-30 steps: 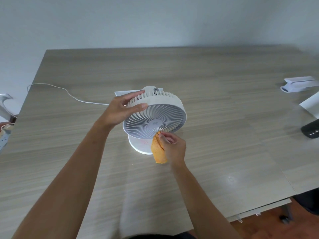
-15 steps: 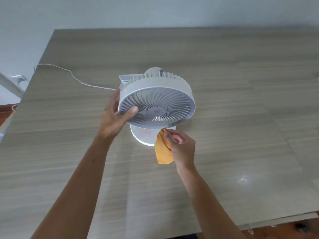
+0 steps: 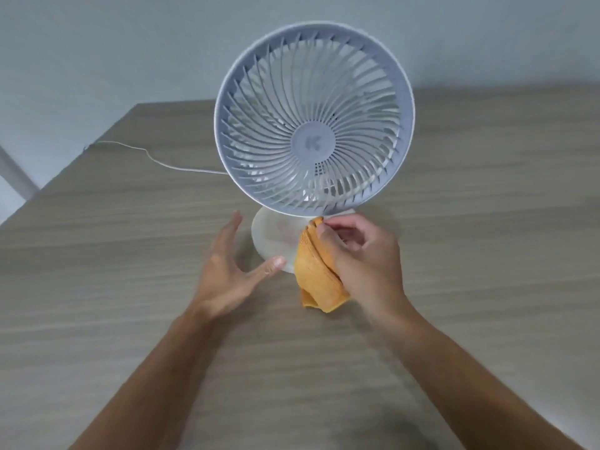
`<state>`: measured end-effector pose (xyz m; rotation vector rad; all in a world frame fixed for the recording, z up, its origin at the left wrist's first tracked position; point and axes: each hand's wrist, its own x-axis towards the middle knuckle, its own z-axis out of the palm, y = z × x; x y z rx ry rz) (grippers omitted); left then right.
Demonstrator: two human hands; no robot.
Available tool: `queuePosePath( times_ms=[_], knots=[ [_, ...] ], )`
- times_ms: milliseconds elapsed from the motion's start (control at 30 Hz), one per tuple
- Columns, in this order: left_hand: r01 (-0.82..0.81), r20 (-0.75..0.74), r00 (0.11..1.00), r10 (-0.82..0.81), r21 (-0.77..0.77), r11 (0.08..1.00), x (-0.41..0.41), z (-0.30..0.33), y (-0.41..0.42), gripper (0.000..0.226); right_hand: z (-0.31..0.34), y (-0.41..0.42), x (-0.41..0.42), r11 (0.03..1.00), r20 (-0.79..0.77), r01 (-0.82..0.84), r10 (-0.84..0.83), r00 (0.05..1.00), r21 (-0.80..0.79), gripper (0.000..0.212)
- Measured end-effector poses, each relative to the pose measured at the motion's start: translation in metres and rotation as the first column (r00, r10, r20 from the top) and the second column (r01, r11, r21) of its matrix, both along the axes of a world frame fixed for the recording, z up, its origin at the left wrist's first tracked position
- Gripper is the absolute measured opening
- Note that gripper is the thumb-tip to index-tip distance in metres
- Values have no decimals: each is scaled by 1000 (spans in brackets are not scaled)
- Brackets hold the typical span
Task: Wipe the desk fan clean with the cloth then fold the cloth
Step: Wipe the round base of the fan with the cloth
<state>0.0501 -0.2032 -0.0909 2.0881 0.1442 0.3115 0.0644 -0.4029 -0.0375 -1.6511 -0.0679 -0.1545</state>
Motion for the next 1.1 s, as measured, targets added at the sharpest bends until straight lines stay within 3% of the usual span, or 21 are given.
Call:
queuePosePath(
  times_ms=[67,200,333,367,433,533,600,667,767,867,967,1100],
  knots=[
    [-11,28,1000,10,12,1000,-6,-10,0,135,-11,-3,-2,993,59,-3,11,998,-122,4],
    [33,97,995,-32,-6,999,-17,-13,-1,132,-31,-8,-14,977,144,18,14,989,-214,3],
    [62,117,991,-59,-19,998,-26,-10,-3,100,-44,-9,-32,949,199,39,25,980,-312,11],
    [59,115,992,-58,-4,998,-26,-11,-2,106,-47,-9,-38,931,220,31,53,974,-363,14],
    [56,92,994,-57,19,998,-23,-13,1,116,-46,-13,-46,879,216,-38,158,964,-475,19],
    [78,113,991,-75,-18,997,-15,-15,4,109,-40,-18,-54,725,92,-230,375,923,-649,30],
    [81,115,990,-76,-32,996,-6,-15,7,105,-41,-18,-54,610,88,-229,443,892,-759,42],
    [74,101,992,-69,-52,996,7,-15,13,102,-45,-15,-52,575,139,-150,428,893,-804,46],
    [82,104,991,-79,-27,996,26,-18,20,99,-47,-8,-50,588,201,-72,385,901,-806,37],
    [90,126,988,-91,12,996,38,-19,20,96,-39,-8,-43,670,268,-61,378,886,-740,25],
    [110,131,984,-117,58,992,45,-18,19,92,-21,-24,-18,771,316,56,193,929,-634,20],
    [80,116,989,-96,137,987,49,-15,15,73,-6,-48,31,796,373,279,-72,925,-537,15]
  ],
)
